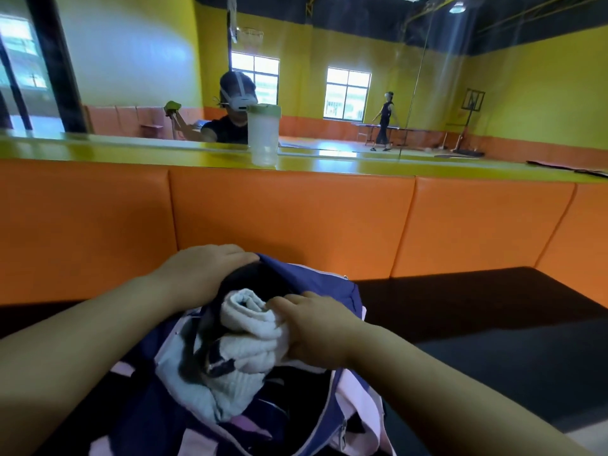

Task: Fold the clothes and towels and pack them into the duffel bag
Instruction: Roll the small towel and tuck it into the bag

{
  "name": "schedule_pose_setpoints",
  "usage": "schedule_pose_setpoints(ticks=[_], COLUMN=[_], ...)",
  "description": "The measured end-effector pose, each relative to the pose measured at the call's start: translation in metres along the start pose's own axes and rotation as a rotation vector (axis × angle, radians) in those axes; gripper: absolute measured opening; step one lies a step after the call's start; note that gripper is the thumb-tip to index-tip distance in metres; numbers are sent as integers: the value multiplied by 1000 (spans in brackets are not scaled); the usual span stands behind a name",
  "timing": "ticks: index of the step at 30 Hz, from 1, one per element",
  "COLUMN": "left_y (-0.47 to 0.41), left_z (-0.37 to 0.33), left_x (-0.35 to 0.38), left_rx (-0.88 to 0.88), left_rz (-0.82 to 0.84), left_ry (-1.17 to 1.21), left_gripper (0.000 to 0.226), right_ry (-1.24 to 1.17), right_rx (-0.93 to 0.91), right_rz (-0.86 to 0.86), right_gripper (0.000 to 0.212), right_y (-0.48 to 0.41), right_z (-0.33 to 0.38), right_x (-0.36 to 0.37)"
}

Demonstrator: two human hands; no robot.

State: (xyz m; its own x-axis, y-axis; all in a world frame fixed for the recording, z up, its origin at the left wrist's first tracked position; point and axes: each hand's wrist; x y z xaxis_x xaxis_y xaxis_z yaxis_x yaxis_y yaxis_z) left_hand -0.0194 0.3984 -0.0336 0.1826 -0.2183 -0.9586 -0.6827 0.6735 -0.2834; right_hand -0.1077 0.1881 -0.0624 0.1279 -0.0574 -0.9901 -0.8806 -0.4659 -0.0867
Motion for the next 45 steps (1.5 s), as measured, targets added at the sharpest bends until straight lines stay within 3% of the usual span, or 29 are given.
schedule_pose_setpoints(ticks=[3,5,12,22,25,29,32,36,40,45], left_y=[5,8,6,2,2,3,3,1,-2,-13], left_z=[4,7,15,12,12,12,3,-8,-14,-16], left_x=[-7,-9,-20,-38,-39,-38,-32,-13,-8,-12], left_rx=[62,84,50,7,-3,-21,-22,-82,-43,-9], left_rz=[-56,-61,27,184,195,190,126,-15,-54,-2], left_ry=[40,40,99,182,188,196,191,156,50,-117], left_gripper=[46,47,58,54,55,60,54,55,48,51], right_ry=[11,-1,-3,107,165,181,127,157,126,259], right_rx=[86,120,139,-139,-141,-31,17,-51,-136,-17], right_rz=[168,189,97,-106,-58,145,165,-44,-281,-599], right_gripper=[51,51,38,60,59,49,53,79,103,69], right_y=[-6,-6,17,-1,-6,-8,-8,-11,-9,5], right_z=[-3,-7,-15,24,27,1,-10,2,11,5], right_x=[-5,-17,-52,-44,-34,-13,-2,15,36,42])
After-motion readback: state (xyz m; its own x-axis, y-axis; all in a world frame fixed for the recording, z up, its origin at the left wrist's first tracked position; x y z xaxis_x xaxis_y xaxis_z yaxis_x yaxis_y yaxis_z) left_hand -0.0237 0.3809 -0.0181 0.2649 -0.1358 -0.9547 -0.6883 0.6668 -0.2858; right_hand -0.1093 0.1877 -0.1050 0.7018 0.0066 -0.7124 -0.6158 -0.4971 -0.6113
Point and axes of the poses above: each hand's wrist, its own y-axis away from the middle knuckle, its own x-axis out of the palm, z = x × y, and after that the axes turned 5 degrees about y, right-handed
